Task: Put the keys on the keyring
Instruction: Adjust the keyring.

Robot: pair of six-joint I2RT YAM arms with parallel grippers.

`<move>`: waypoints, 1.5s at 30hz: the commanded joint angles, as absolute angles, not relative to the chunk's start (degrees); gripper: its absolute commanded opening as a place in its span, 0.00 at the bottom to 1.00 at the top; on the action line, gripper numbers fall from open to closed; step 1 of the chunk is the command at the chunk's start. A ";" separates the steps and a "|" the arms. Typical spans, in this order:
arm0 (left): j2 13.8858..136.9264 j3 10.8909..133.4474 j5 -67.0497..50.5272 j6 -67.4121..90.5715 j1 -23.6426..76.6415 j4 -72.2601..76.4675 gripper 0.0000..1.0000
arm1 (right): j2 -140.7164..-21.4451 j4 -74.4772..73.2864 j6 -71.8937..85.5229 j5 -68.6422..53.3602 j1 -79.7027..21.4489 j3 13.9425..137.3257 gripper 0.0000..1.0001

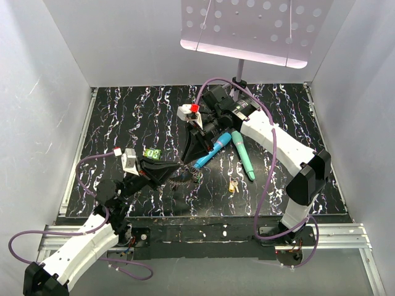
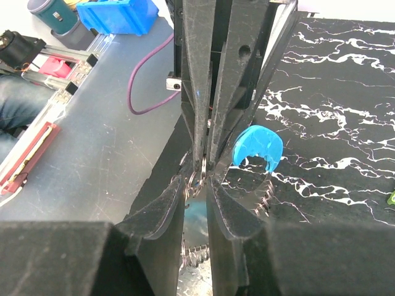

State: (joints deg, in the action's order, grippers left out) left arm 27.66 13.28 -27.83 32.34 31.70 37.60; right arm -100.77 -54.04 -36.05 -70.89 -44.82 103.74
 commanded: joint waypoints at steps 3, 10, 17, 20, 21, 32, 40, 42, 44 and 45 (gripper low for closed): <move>28.39 16.35 -27.60 31.73 31.73 39.29 0.00 | -100.46 -53.97 -35.16 -71.90 -46.05 106.00 0.28; 28.13 16.96 -28.39 31.82 31.73 38.76 0.00 | -101.86 -52.03 -32.96 -70.23 -46.14 106.08 0.24; 27.77 16.79 -27.51 31.55 31.73 38.58 0.00 | -101.78 -53.00 -34.45 -68.91 -46.93 105.21 0.20; 27.77 16.79 -27.33 31.55 31.73 38.67 0.00 | -101.78 -53.79 -35.59 -68.38 -47.28 104.94 0.18; 27.69 16.87 -27.33 31.55 31.73 38.58 0.00 | -101.78 -53.96 -35.86 -68.20 -47.37 104.94 0.11; 22.25 24.15 -27.60 27.52 31.64 8.76 0.53 | -102.12 -67.65 -46.21 -59.60 -47.46 110.81 0.01; 20.65 32.43 -28.73 19.44 31.64 -13.35 0.80 | -110.83 -91.32 -55.21 -38.70 -51.58 127.00 0.01; 23.19 33.92 -30.93 16.01 31.73 -14.76 0.75 | -110.13 -91.41 -56.25 -33.60 -52.90 125.78 0.01; 26.00 34.98 -32.08 12.50 31.64 -16.08 0.67 | -110.21 -91.41 -55.73 -31.12 -53.52 126.03 0.01; 28.02 35.33 -31.99 10.48 31.73 -16.61 0.62 | -110.21 -91.41 -55.46 -30.59 -53.61 126.21 0.01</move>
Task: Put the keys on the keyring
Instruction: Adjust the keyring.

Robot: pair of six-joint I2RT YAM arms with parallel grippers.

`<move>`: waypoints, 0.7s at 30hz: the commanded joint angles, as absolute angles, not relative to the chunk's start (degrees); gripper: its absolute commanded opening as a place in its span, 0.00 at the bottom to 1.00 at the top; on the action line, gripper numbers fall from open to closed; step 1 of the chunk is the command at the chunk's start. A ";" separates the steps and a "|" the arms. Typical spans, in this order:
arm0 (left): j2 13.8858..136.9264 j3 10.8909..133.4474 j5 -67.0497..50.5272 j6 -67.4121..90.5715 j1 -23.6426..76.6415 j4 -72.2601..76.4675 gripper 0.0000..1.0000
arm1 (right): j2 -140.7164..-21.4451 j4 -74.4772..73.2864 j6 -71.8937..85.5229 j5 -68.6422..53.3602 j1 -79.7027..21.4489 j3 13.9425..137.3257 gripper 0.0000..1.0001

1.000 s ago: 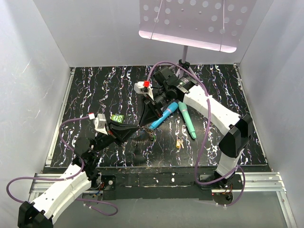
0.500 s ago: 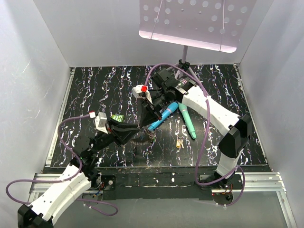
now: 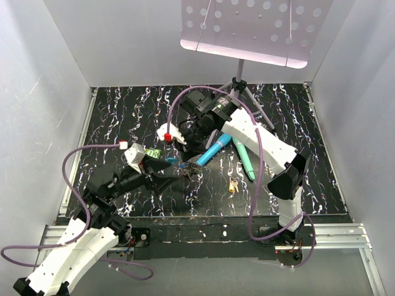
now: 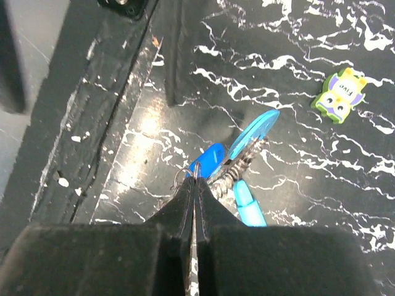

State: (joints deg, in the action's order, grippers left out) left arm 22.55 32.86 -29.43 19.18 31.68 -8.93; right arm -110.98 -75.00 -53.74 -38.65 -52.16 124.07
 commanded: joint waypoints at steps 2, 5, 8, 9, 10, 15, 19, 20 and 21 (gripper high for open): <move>30.31 35.94 -31.73 7.22 31.73 -16.61 0.56 | -110.04 -91.41 -55.37 -30.15 -53.79 126.21 0.01; 32.51 36.12 -29.98 3.52 31.73 -14.60 0.51 | -109.87 -91.41 -55.20 -30.76 -53.96 125.95 0.01; 33.31 35.16 -29.62 1.67 31.73 -8.72 0.48 | -109.95 -91.41 -55.20 -31.64 -54.14 125.60 0.01; 33.31 34.46 -29.79 1.58 31.73 -6.61 0.46 | -110.21 -91.41 -55.02 -31.99 -54.14 125.60 0.01; 33.22 33.93 -29.79 1.67 31.73 -4.33 0.45 | -110.30 -91.41 -54.93 -32.25 -54.14 125.68 0.01; 33.22 30.86 -31.63 4.30 31.73 3.59 0.42 | -110.74 -91.41 -54.67 -33.66 -54.14 126.03 0.01; 33.92 28.74 -33.05 6.24 31.73 5.89 0.41 | -111.01 -91.32 -54.32 -34.80 -54.14 126.82 0.01; 33.75 28.22 -33.05 6.50 31.73 6.24 0.41 | -111.09 -91.32 -54.32 -34.98 -54.14 126.91 0.01; 33.66 27.78 -32.96 6.68 31.73 6.59 0.40 | -111.01 -91.32 -54.32 -35.33 -54.14 127.00 0.01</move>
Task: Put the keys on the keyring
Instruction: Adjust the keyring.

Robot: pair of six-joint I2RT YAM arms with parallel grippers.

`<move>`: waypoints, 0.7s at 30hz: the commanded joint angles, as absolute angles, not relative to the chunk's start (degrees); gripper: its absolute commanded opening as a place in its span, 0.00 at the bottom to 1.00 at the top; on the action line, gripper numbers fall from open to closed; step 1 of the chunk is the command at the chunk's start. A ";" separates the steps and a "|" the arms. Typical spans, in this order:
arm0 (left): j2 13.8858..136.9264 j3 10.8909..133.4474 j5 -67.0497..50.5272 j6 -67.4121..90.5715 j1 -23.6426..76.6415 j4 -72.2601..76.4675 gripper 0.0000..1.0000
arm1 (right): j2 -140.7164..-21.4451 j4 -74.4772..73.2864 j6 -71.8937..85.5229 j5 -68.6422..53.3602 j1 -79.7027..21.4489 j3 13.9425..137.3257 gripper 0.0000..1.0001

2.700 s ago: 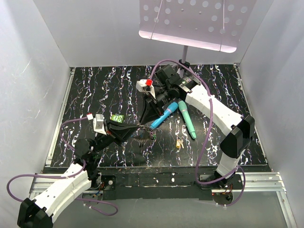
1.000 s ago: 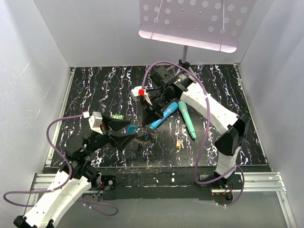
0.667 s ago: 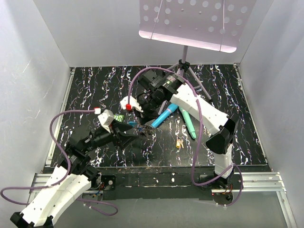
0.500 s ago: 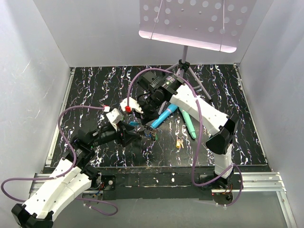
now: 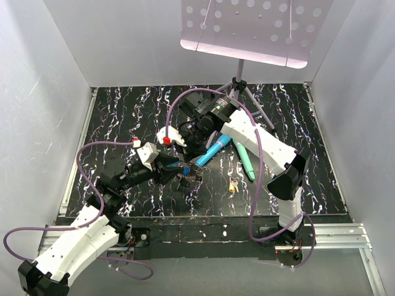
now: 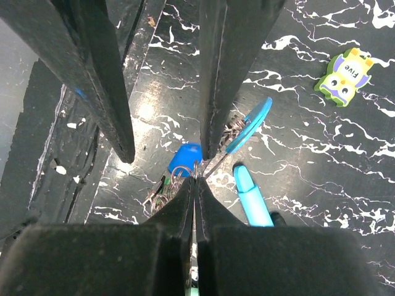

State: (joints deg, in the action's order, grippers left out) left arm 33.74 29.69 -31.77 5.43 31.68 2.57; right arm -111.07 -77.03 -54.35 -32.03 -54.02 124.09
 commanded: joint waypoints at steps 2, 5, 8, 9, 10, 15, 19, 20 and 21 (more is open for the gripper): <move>33.40 26.99 -32.78 6.94 31.73 7.38 0.38 | -111.01 -91.32 -54.23 -35.77 -54.14 127.00 0.01; 33.84 26.98 -32.43 6.94 31.73 7.47 0.37 | -111.09 -91.32 -54.14 -36.47 -54.14 127.00 0.01; 34.45 27.16 -32.17 6.68 31.73 7.56 0.37 | -110.92 -91.32 -54.05 -37.52 -54.14 127.00 0.01; 34.71 27.16 -32.08 6.68 31.73 7.73 0.35 | -110.92 -91.32 -54.05 -37.70 -54.14 127.00 0.01; 34.80 27.16 -32.08 6.59 31.73 7.82 0.34 | -110.83 -91.32 -54.05 -37.88 -54.14 127.00 0.01; 35.77 27.33 -31.82 6.15 31.73 7.30 0.31 | -110.57 -91.32 -54.14 -38.67 -54.14 126.65 0.01; 35.86 27.07 -31.46 5.45 31.73 6.42 0.27 | -110.39 -91.32 -54.14 -38.76 -54.14 126.39 0.01; 35.69 27.16 -31.12 5.45 31.73 6.15 0.25 | -110.39 -91.23 -54.23 -39.02 -54.14 126.30 0.01; 35.60 27.07 -31.03 5.36 31.73 5.98 0.22 | -110.22 -91.23 -54.23 -39.02 -54.14 126.30 0.01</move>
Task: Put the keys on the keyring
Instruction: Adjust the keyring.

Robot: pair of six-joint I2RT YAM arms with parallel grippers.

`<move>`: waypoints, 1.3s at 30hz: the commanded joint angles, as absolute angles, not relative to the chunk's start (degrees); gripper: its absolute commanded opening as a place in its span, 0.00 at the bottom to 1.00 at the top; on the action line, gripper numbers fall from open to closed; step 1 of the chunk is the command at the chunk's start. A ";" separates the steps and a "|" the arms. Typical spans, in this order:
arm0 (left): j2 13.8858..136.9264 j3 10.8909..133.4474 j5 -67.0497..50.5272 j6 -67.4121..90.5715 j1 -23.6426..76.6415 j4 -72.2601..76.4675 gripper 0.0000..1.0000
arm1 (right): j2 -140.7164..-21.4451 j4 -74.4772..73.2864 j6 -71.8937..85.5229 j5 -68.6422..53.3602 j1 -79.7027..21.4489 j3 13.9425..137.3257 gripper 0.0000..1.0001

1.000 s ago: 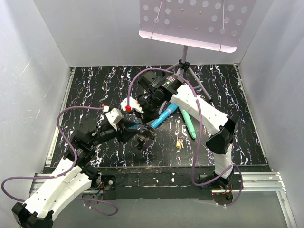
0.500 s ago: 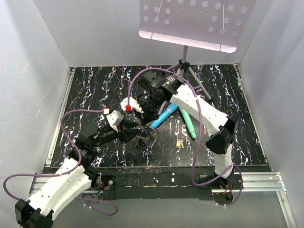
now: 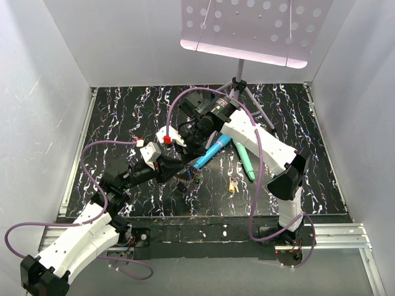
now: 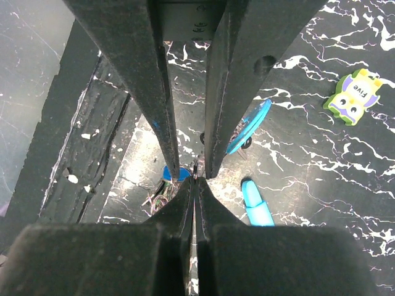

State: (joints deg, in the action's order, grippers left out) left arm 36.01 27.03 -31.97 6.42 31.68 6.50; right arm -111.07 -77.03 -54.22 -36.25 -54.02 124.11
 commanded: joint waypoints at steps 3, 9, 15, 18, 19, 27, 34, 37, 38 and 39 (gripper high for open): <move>35.42 26.98 -30.76 5.19 31.73 5.89 0.17 | -110.21 -91.32 -54.32 -39.20 -54.14 126.30 0.01; 35.86 27.42 -30.59 4.66 31.73 3.96 0.14 | -110.30 -91.32 -54.32 -39.29 -54.14 126.39 0.01; 36.12 27.42 -30.50 4.48 31.73 3.34 0.16 | -110.39 -91.32 -54.32 -39.90 -54.14 126.39 0.01; 36.39 27.51 -31.02 4.48 31.73 3.34 0.13 | -110.30 -91.23 -54.32 -40.08 -54.14 126.47 0.01; 36.30 27.60 -31.11 4.40 31.73 3.34 0.08 | -110.22 -91.32 -54.23 -40.08 -54.14 126.39 0.01; 34.02 26.99 -32.78 4.22 31.73 3.87 0.00 | -110.13 -90.79 -53.35 -41.57 -54.05 126.04 0.03; 26.12 24.44 -32.35 6.67 31.73 5.97 0.00 | -108.46 -90.62 -54.13 -49.99 -49.58 126.91 0.41; 23.30 22.95 -32.26 9.22 31.73 9.83 0.00 | -105.74 -89.65 -58.78 -57.89 -46.94 125.17 0.44; 22.25 22.07 -32.08 10.71 31.73 12.45 0.00 | -104.60 -88.43 -60.28 -60.97 -46.06 123.24 0.44; 21.54 21.02 -32.08 12.38 31.73 14.92 0.00 | -102.94 -86.68 -61.16 -63.43 -45.36 121.48 0.46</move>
State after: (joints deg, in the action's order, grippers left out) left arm 24.75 22.96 -32.21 7.49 31.68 4.91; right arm -110.06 -76.86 -55.83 -49.82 -48.31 124.05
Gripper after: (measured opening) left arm 0.017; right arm 0.439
